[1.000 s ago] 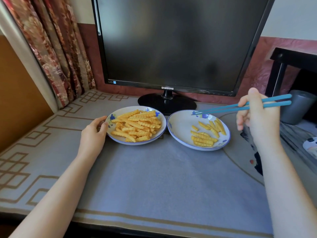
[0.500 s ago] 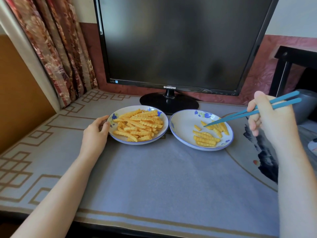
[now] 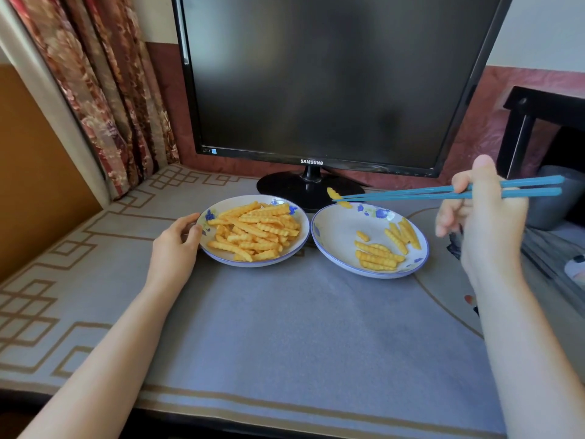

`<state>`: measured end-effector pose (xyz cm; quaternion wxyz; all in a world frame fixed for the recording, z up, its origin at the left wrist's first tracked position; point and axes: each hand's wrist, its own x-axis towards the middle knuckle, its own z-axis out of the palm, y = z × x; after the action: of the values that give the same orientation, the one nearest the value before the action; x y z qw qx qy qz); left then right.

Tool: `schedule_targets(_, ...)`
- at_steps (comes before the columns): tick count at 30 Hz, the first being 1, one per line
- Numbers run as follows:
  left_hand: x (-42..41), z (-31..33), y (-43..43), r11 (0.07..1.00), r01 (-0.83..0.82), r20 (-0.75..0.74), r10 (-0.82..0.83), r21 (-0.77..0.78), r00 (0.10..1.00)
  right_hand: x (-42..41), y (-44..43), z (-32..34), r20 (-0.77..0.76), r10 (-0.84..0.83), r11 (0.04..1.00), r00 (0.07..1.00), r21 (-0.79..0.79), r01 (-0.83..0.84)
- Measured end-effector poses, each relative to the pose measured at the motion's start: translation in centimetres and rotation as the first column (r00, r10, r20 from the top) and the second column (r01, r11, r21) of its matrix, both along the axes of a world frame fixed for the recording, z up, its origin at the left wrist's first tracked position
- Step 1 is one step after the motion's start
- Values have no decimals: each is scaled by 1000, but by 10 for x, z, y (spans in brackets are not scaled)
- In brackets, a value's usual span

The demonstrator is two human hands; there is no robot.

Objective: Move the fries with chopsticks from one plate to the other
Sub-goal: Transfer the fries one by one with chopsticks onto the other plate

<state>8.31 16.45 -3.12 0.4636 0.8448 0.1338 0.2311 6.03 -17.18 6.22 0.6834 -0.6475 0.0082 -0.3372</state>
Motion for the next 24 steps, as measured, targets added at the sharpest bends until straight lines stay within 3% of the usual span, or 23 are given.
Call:
schedule_targets(7,2,-3,3,1000,-2,-1,2,-6,1000,-9,43,-10,24,207,978,978,23,-208)
schedule_targets(24,-1,0,0,1000,-6,-7,6,4,1000,-6,71,-33,-39,317,934,947,-157,-319)
